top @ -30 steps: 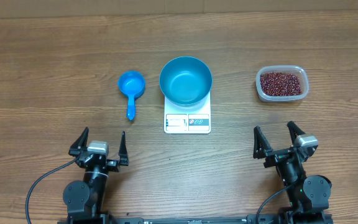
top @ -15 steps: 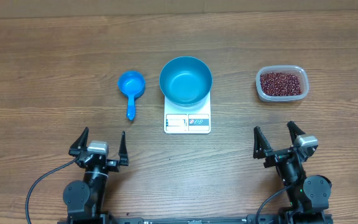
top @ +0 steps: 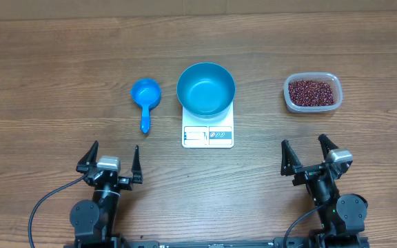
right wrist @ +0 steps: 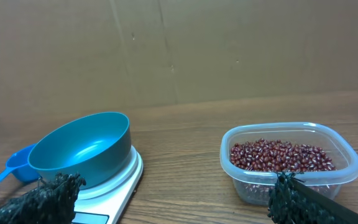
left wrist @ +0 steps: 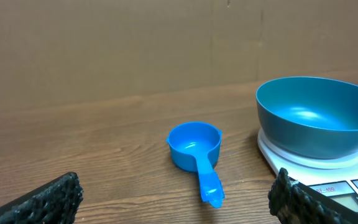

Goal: Scoop item into bowl and weigh 150g on scale

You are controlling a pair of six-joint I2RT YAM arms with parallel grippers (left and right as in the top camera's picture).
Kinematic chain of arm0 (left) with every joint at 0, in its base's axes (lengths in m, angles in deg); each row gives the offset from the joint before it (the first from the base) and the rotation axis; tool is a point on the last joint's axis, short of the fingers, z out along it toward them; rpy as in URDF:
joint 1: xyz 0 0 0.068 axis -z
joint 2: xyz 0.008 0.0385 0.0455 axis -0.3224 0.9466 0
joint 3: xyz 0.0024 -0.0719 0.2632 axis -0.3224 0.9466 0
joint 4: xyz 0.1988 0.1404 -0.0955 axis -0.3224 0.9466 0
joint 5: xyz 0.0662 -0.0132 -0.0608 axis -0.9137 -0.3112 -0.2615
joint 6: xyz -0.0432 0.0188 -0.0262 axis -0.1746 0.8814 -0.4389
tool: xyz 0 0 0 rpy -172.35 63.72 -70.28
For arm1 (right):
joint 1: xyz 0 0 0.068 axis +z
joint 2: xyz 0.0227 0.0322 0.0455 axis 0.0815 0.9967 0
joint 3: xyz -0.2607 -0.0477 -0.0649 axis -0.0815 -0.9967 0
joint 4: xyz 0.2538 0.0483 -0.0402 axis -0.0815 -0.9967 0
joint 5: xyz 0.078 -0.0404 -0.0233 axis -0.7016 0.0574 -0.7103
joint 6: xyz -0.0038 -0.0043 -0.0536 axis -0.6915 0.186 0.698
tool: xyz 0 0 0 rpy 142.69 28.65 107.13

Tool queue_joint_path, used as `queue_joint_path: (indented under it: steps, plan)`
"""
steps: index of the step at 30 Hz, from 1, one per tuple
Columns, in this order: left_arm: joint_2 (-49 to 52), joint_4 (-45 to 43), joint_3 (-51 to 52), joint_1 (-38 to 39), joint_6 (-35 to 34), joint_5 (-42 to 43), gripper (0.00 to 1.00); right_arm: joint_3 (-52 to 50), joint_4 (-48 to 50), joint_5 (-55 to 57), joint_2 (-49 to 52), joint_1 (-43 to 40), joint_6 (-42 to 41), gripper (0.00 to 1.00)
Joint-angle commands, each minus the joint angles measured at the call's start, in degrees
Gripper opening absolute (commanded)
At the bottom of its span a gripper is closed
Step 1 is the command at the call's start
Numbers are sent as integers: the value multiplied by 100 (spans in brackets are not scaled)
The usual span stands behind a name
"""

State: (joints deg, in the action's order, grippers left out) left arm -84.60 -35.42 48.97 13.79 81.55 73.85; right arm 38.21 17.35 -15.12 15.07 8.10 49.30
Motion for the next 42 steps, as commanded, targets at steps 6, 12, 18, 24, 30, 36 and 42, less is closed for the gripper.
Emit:
queue_joint_path:
  steps: [6,12,18,24,30,36,42]
  plan:
    - [-61,7,22,-59,90,-35,99,-59,31,-46,-68,15,-15,100]
    - [-61,-2,22,-59,90,-55,100,-59,31,-46,-68,15,-15,100]
    - [-61,-2,22,-59,92,-55,100,-59,31,-46,-68,15,-15,100]
    - [-61,-46,22,-59,109,-269,99,-59,31,-46,-68,15,-15,100]
    - [-61,-24,22,-59,109,-33,100,-59,31,-46,-68,15,-15,100]
    - [-61,-90,22,-59,179,133,100,-59,31,-48,-68,15,-15,100]
    - [-61,-107,-66,-59,262,229,100,-59,31,-46,-68,15,-15,100]
